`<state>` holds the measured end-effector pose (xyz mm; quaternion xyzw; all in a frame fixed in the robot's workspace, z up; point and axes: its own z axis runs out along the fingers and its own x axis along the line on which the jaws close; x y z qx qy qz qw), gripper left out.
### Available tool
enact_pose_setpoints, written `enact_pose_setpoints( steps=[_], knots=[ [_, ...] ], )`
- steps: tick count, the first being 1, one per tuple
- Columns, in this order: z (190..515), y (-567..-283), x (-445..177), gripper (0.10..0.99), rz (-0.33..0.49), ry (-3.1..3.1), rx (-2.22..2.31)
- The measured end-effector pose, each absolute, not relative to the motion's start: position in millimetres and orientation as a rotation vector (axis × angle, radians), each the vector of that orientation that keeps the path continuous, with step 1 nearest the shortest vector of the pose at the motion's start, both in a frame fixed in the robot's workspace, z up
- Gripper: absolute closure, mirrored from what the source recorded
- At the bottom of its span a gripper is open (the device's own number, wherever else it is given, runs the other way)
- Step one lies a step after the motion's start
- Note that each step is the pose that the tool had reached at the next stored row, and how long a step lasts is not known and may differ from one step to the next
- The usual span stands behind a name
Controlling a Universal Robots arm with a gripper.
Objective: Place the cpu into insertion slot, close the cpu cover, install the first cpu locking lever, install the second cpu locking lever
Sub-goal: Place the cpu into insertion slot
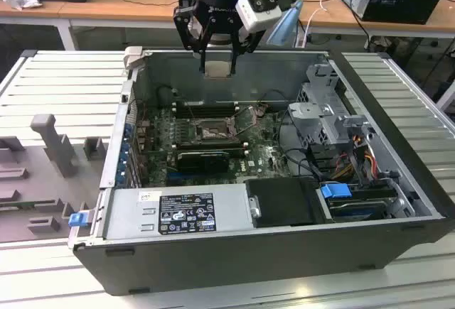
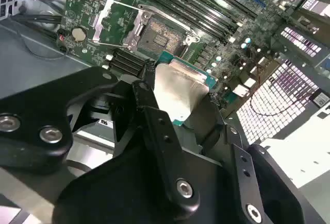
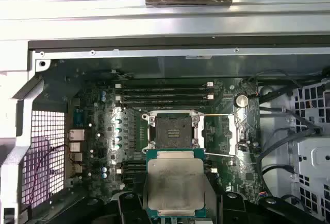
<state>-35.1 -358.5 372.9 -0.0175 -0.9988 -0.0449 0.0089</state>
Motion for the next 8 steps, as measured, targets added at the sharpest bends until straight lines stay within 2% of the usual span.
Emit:
enact_pose_setpoints(
  steps=[2, 8],
  knots=[
    [372.5, -358.6, -35.2, 0.557, -0.141, -3.119, -0.184],
    [371.2, -359.0, -35.1, 0.557, -0.141, -3.118, -0.206]
  ],
)
